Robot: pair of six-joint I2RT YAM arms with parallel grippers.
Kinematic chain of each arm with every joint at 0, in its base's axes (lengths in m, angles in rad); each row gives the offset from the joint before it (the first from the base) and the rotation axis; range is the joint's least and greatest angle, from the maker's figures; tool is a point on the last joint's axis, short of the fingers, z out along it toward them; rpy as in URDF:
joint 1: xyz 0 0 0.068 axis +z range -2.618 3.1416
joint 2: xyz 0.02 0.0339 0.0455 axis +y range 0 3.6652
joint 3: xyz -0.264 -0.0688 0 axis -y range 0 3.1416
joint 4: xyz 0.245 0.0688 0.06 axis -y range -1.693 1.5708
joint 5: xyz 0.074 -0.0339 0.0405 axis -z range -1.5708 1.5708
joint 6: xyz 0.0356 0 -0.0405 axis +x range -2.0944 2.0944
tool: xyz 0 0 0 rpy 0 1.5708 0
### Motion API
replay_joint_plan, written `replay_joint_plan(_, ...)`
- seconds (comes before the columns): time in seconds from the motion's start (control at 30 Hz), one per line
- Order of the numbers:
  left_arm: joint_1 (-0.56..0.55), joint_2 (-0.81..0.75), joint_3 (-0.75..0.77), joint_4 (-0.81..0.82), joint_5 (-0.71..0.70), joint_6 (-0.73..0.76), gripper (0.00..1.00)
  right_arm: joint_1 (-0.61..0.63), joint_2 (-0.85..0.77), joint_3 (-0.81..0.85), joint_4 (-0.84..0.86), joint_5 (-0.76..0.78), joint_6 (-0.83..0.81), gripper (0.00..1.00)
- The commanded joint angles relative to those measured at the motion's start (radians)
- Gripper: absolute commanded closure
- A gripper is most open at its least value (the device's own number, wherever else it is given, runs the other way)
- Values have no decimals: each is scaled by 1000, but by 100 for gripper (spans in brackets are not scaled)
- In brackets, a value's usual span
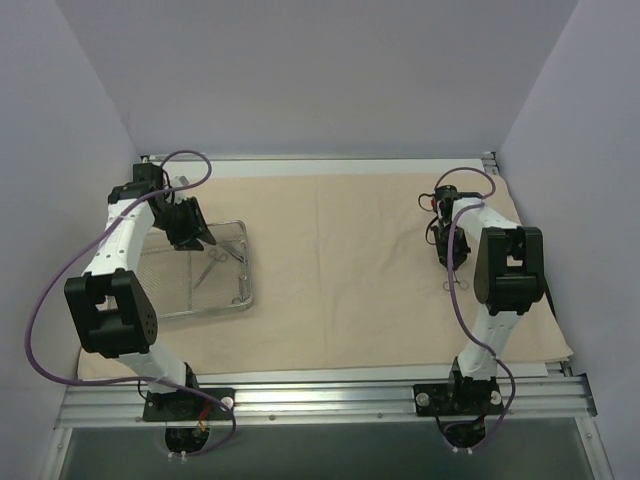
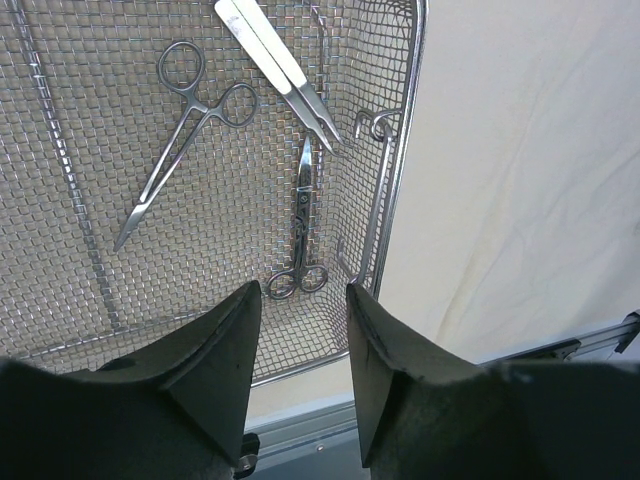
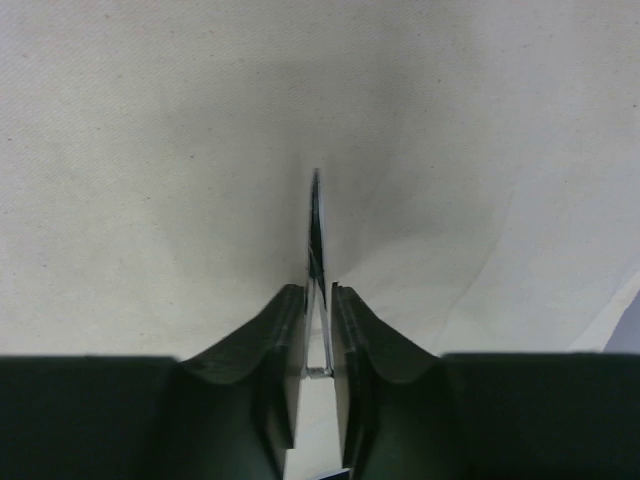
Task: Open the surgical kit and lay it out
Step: Place the medical item in the surgical kit, then pick up the medical item from the container.
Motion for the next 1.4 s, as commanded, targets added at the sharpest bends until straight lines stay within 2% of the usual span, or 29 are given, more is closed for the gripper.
replay_joint_plan(0.0,8,7,22,15,10,12,50,5,12,-5,-33,44,18,79)
replay_joint_plan(0.1,10,9,23,16,7,11,46,17,1,17,-52,84,36,68)
replay_joint_plan(0.2,8,13,27,15,0,8,45,42,-25,73,-82,103,82,63)
replay_joint_plan(0.4,7,70,46,-16,-69,2,49,220,-158,261,14,221,139,65)
replay_joint_plan(0.47,3,107,57,-36,-109,5,52,200,-178,327,62,198,197,52)
replay_joint_plan(0.5,0,122,72,-42,-129,5,53,183,-178,345,69,120,215,33)
replay_joint_plan(0.53,-10,133,82,-51,-183,5,56,168,-165,382,76,63,229,23)
replay_joint_plan(0.57,-15,162,92,-64,-204,8,58,155,-151,399,74,8,238,9)
replay_joint_plan(0.6,-20,177,102,-67,-227,11,60,132,-134,416,59,-83,245,1)
replay_joint_plan(0.67,-35,221,132,-85,-304,20,62,129,-86,466,43,-149,229,0)
replay_joint_plan(0.8,-58,292,172,-104,-390,38,69,163,-86,459,88,-163,219,1)
replay_joint_plan(0.93,-96,325,175,-96,-468,55,69,166,-111,443,112,-224,208,1)
replay_joint_plan(1.13,-170,357,189,-79,-524,80,48,166,-128,428,112,-241,192,1)
replay_joint_plan(1.27,-191,395,200,-77,-551,89,46,172,-129,417,114,-255,192,2)
replay_joint_plan(1.37,-193,430,211,-82,-567,87,48,177,-132,422,112,-250,191,2)
